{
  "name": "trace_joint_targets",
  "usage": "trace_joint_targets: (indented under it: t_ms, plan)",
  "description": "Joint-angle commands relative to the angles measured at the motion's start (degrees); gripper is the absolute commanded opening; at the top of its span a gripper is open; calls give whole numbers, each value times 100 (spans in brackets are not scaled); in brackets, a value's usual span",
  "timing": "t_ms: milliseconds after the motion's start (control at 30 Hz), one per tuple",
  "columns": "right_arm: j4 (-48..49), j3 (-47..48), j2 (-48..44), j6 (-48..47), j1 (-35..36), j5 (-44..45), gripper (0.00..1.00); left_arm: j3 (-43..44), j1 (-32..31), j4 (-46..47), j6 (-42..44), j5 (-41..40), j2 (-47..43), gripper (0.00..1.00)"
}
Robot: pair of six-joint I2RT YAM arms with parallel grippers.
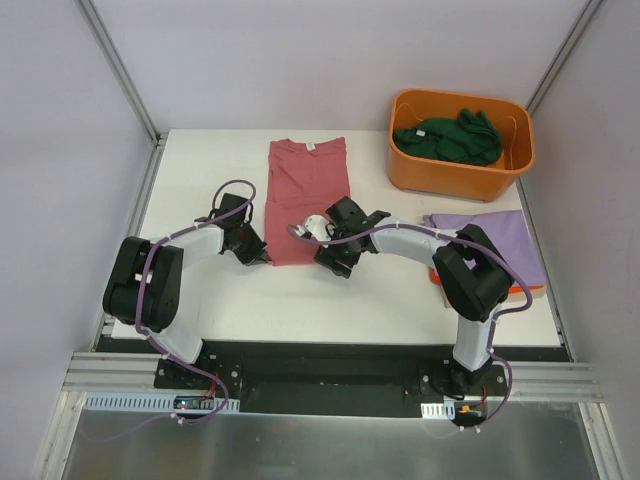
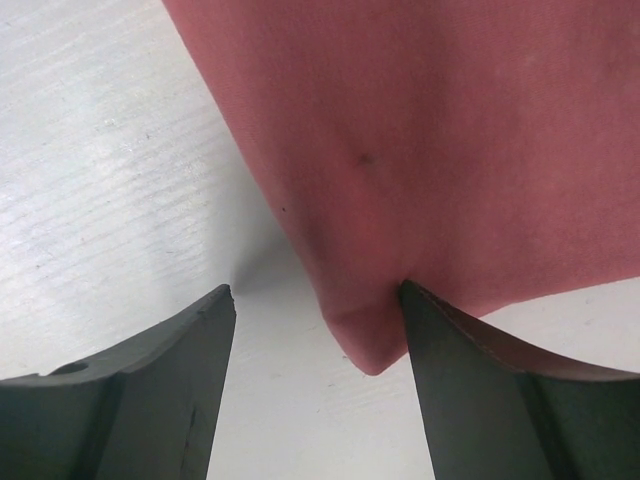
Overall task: Fold and stack the t-shirts
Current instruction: Grab one side of the 2/3 rectangular tshirt with both arms
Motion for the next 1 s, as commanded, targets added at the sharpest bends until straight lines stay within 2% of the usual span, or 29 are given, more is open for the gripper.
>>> trace_joint_targets:
  t_ms: [0,200,233,367,467,733,933,967]
  plan:
    - [25,-113,-157,106,-2,251,70,-248,9,-122,-49,-355,-35,0]
    - [192,-569,-614,1,51,551,69,-661,18,-157,3,-997,-799,0]
    - [218,-596,-623,-8,68,524,65,-687,18,-157,3,-1006,-826,0]
    - [245,-535,-509,-105,165,339,60,-609,18,-157,73,-691,-634,0]
    - [324,-517,-482,-96,296,707,60,-582,18,-148,82,-585,-501,0]
    - [430,-693,-974,-246,657,1429,61,-653,18,-201,100,-751,-650,0]
    - [386,-535,-764,-307,710,1368,60,-582,18,-323,144,-830,-712,0]
    - [351,-500,-694,-333,710,1359,57,-574,26,-341,144,-857,-721,0]
